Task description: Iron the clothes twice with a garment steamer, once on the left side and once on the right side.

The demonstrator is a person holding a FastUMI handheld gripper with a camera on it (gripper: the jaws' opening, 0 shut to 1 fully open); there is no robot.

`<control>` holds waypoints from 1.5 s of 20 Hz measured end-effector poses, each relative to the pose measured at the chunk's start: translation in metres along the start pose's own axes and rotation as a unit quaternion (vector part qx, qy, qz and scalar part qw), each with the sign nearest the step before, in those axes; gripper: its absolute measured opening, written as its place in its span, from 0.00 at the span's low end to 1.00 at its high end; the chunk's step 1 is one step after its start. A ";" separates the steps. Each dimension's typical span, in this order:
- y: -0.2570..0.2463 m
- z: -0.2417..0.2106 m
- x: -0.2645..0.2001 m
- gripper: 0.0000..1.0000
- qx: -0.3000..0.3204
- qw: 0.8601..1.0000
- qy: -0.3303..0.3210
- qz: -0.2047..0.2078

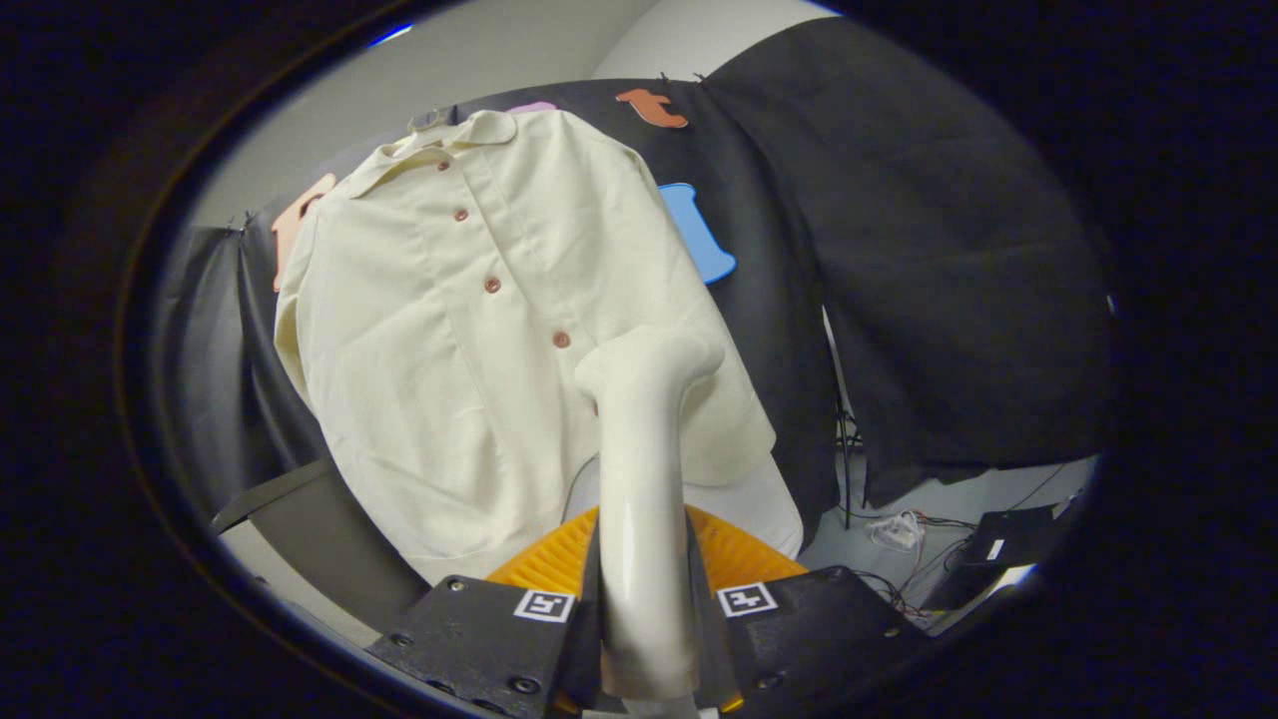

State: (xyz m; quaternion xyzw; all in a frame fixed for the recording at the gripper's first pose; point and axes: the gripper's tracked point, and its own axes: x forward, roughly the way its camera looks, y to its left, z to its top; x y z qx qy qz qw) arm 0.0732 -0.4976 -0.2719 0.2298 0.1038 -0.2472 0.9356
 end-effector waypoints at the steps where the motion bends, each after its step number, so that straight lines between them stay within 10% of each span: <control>1: 0.001 -0.004 -0.005 0.38 -0.002 1.000 0.002 -0.001; 30: 0.259 0.050 -0.246 0.37 -0.080 0.982 -0.050 0.165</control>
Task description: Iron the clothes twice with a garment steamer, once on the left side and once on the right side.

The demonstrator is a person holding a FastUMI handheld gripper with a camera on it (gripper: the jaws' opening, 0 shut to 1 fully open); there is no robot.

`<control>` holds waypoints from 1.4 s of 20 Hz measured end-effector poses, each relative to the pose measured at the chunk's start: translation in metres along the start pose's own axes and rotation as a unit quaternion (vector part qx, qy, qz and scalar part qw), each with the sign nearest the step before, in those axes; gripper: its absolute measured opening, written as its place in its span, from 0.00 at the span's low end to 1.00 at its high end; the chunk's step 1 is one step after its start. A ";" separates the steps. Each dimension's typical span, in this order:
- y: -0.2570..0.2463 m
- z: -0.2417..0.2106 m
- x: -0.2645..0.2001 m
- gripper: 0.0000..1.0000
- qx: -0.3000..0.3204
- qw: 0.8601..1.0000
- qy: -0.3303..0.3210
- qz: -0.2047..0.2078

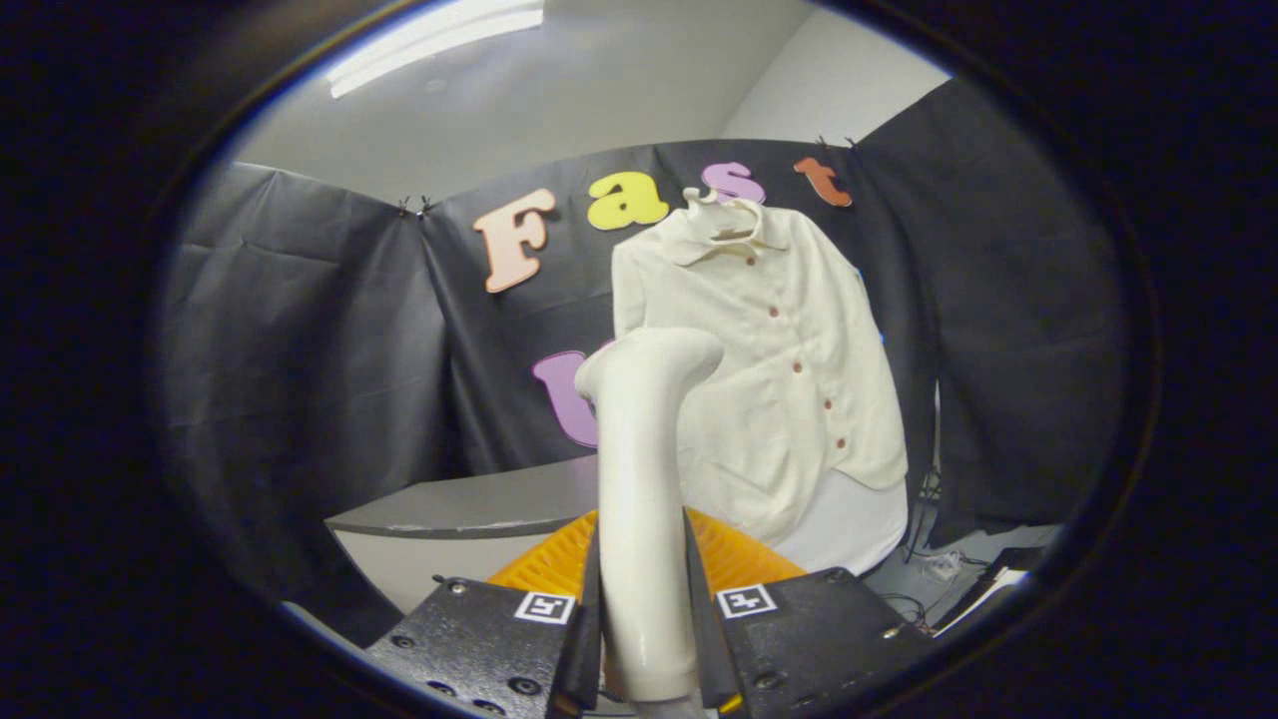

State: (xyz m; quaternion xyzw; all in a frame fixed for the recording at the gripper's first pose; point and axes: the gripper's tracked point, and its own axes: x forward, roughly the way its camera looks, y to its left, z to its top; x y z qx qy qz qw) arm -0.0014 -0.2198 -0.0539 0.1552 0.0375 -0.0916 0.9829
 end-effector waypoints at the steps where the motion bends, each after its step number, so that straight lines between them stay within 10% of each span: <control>1: 0.010 0.004 -0.003 0.37 -0.005 1.000 -0.002 0.001; 18: 0.174 0.032 -0.048 0.37 -0.072 0.994 -0.072 0.036; 28: 0.179 0.012 -0.037 0.37 -0.083 0.995 -0.051 0.027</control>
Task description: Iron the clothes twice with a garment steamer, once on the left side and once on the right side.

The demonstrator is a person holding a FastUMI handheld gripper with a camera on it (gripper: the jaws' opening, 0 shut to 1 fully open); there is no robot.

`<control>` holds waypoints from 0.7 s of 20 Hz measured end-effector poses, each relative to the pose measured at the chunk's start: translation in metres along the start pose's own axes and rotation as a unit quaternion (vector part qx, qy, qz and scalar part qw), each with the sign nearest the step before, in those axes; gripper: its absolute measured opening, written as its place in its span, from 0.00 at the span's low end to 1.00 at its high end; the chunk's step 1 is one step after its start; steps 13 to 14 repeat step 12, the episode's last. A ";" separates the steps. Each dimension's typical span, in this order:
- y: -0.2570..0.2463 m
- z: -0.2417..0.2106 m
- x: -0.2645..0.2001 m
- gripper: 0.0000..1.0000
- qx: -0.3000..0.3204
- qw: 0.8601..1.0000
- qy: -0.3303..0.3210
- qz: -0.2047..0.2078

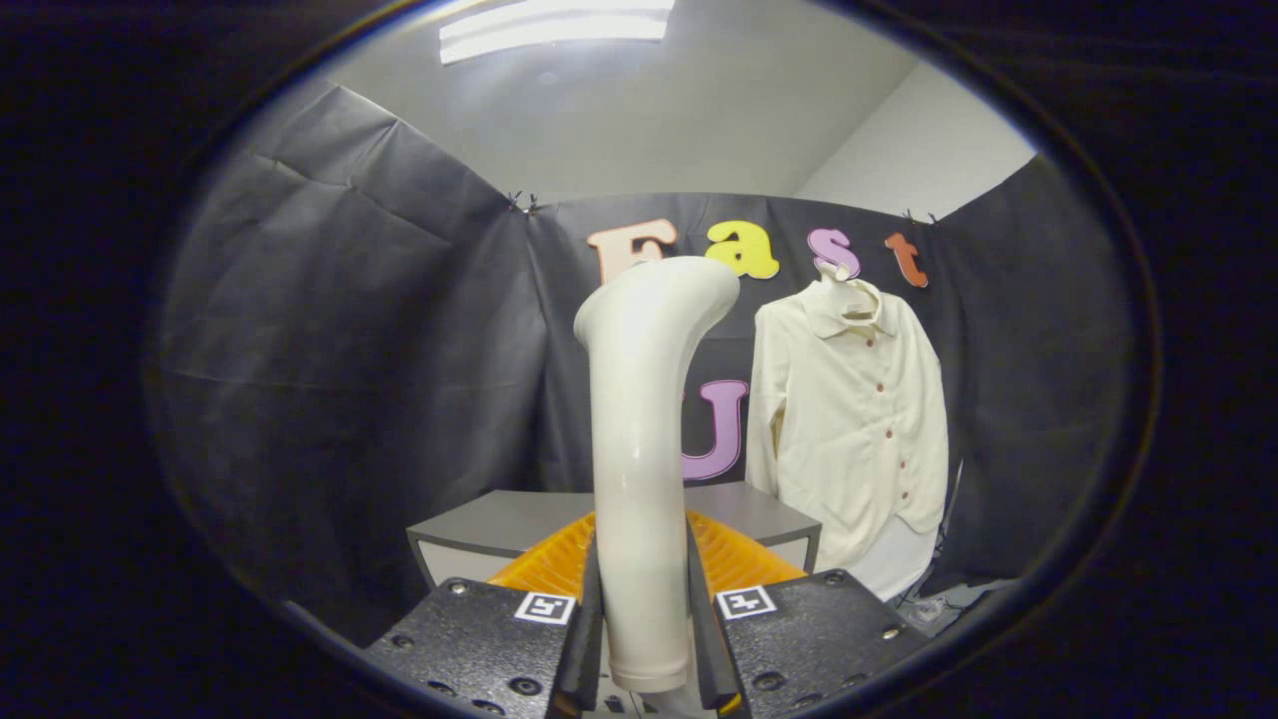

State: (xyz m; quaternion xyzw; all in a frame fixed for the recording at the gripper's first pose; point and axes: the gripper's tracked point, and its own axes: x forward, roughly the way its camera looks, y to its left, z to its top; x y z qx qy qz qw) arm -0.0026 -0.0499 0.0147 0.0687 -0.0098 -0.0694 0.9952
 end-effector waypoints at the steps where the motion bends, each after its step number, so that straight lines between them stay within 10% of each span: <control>1: 0.001 0.001 0.000 0.37 0.003 1.000 -0.001 0.001; 14: -0.007 0.001 -0.004 0.37 0.011 1.000 -0.001 -0.011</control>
